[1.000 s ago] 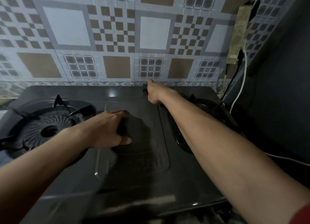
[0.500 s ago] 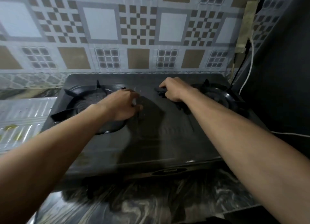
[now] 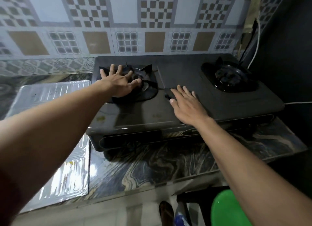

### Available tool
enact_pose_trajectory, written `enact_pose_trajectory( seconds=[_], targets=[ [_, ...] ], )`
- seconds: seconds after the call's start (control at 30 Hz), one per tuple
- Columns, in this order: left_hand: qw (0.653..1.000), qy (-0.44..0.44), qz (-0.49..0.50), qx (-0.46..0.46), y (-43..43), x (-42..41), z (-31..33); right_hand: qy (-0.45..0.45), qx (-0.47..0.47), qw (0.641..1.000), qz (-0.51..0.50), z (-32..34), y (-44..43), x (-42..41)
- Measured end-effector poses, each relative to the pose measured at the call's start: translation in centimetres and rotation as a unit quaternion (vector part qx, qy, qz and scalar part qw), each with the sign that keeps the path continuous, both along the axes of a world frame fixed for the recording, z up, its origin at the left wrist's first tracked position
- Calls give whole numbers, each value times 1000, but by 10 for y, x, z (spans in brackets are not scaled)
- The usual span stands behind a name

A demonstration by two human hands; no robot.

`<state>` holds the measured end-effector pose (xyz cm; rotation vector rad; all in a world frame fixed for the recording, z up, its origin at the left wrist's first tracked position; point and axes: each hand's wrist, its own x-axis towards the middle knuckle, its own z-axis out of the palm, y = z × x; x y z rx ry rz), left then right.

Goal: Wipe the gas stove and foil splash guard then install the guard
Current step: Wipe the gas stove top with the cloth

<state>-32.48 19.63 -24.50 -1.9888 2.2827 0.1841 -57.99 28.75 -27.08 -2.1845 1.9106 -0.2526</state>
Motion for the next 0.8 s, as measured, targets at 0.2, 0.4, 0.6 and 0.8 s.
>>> enact_pose_trajectory(
  seconds=[0.2, 0.4, 0.6, 0.8],
  targets=[
    [999, -23, -28, 22, 0, 16, -1, -7, -54, 999, 0, -12, 33, 66],
    [999, -35, 8, 26, 2, 41, 9, -21, -95, 995, 11, -16, 56, 129],
    [998, -6, -1, 55, 0, 45, 4, -33, -116, 992, 48, -20, 57, 176],
    [997, 13, -3, 72, -2, 49, 5, -35, -156, 979, 125, -17, 65, 209]
  ],
)
